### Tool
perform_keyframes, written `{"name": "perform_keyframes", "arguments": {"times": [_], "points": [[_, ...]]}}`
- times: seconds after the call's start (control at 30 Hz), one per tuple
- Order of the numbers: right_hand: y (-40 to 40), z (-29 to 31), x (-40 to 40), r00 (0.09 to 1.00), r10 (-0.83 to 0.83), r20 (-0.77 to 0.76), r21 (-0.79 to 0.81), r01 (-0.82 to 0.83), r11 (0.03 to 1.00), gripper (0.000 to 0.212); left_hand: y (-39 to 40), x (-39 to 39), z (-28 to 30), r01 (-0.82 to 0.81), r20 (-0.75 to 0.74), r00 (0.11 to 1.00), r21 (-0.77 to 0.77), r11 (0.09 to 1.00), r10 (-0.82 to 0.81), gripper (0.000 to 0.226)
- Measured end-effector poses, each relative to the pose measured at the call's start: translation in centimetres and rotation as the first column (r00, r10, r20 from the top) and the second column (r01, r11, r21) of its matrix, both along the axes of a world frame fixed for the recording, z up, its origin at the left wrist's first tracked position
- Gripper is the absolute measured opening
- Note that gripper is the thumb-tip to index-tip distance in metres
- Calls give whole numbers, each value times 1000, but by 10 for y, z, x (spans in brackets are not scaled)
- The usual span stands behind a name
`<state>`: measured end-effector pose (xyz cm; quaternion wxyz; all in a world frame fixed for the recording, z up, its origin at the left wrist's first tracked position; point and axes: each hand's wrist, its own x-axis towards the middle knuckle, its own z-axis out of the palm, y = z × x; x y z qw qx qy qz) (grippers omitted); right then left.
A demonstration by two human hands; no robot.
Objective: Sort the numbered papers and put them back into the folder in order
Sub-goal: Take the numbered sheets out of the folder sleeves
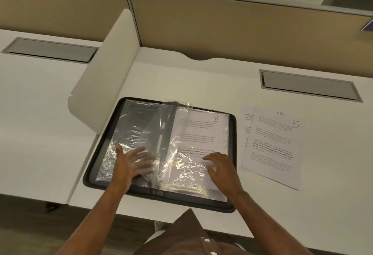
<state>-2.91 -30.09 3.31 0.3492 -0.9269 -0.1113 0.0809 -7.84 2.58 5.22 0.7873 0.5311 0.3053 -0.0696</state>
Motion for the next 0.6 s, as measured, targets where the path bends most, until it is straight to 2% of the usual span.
{"name": "perform_keyframes", "arguments": {"times": [0.13,0.27,0.37,0.43,0.5,0.6], "points": [[5,1,-1,1000,14,-20,-44,-15,999,25,30,5,8,44,-83,996,91,995,-37,46],[12,2,0,1000,17,-9,-71,-18,997,24,58,6,5,118,-227,971,151,981,-82,32],[14,2,0,1000,25,9,-75,-24,997,24,77,2,1,142,-329,944,295,945,-39,17],[16,1,0,999,25,22,-81,-23,996,25,90,-3,-3,183,-357,934,455,871,-10,10],[17,1,1,1000,13,24,-91,-10,996,25,101,-8,-4,273,-398,917,588,761,-22,13],[19,2,0,1000,-9,23,-95,11,995,25,113,-12,-2,473,-556,830,676,565,-30,19]]}}
